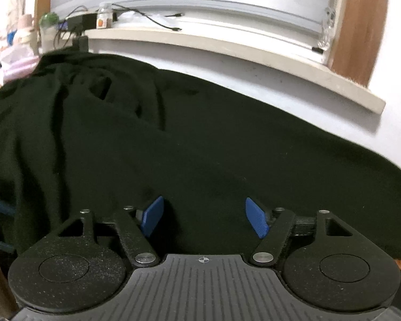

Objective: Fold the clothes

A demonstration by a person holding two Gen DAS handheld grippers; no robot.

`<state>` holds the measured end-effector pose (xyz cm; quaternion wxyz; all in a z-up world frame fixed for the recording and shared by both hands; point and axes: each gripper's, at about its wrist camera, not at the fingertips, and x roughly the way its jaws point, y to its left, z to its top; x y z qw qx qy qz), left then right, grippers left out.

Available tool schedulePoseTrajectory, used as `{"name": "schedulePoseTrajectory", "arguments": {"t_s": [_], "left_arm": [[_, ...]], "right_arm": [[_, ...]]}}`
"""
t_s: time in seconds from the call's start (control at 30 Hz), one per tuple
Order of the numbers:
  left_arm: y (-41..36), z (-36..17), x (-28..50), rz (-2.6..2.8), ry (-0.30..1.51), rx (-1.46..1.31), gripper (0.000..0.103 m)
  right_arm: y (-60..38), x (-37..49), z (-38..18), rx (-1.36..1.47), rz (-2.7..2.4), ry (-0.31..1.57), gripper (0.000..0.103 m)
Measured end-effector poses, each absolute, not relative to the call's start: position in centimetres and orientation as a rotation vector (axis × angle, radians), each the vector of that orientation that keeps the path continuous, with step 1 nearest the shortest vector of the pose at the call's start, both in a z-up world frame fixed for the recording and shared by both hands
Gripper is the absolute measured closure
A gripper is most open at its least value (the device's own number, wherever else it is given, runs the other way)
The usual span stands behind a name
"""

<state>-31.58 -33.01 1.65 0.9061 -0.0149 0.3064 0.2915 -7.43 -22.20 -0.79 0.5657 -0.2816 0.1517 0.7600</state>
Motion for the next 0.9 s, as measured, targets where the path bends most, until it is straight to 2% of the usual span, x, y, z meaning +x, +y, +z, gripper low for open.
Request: {"name": "schedulePoseTrajectory", "arguments": {"t_s": [0.47, 0.5, 0.53, 0.57, 0.63, 0.7, 0.9], "left_arm": [[-35.1, 3.6, -38.2, 0.477, 0.599, -0.267, 0.101], [-34.8, 3.7, -38.5, 0.488, 0.595, -0.281, 0.099], [-34.7, 3.8, -38.7, 0.509, 0.593, -0.279, 0.09], [-34.5, 4.0, -38.9, 0.532, 0.592, -0.267, 0.086], [-33.9, 4.5, -39.4, 0.572, 0.582, -0.248, 0.066], [-33.1, 4.8, -39.8, 0.611, 0.569, -0.233, 0.058], [-27.9, 5.2, -40.4, 0.722, 0.562, -0.229, 0.057]], "right_arm": [[-21.4, -7.4, -0.8, -0.655, 1.796, 0.381, 0.032], [-21.4, -7.3, -0.8, -0.655, 1.796, 0.379, 0.032], [-21.5, -7.1, -0.8, -0.655, 1.79, 0.375, 0.032], [-21.6, -6.9, -0.7, -0.656, 1.783, 0.372, 0.032], [-22.4, -6.2, -0.5, -0.653, 1.742, 0.333, 0.032], [-23.8, -4.4, -0.2, -0.611, 1.711, 0.326, 0.032], [-30.9, 5.6, 0.2, -0.419, 1.493, 0.377, 0.032]]}}
